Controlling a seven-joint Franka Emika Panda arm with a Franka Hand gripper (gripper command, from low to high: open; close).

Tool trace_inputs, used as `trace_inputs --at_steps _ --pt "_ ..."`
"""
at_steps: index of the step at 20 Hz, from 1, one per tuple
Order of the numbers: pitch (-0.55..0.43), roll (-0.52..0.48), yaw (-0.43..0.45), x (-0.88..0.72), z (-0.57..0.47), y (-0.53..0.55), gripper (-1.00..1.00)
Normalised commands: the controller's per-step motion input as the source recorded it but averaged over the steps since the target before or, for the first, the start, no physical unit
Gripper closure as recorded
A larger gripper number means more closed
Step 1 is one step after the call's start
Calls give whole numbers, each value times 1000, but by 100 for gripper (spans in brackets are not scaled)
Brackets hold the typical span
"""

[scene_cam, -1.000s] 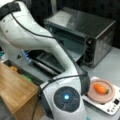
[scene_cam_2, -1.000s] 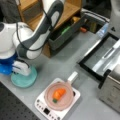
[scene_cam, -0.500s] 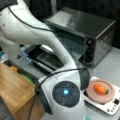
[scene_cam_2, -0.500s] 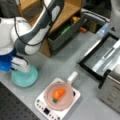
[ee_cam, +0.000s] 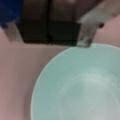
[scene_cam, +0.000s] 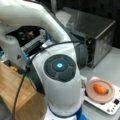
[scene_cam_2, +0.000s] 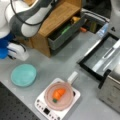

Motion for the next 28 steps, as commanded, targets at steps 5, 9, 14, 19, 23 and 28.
trace_inputs --at_steps 5,9,14,19,23,28 --pt "14 6 -94 -57 -60 102 100" --pt "12 14 -62 -79 -39 83 100" --pt "5 25 -43 -82 -42 63 -100" --pt "-5 19 -33 -85 -56 52 -100" --pt "-9 18 -28 -100 -55 37 -100" --pt "-22 27 -19 -105 -78 3 -100"
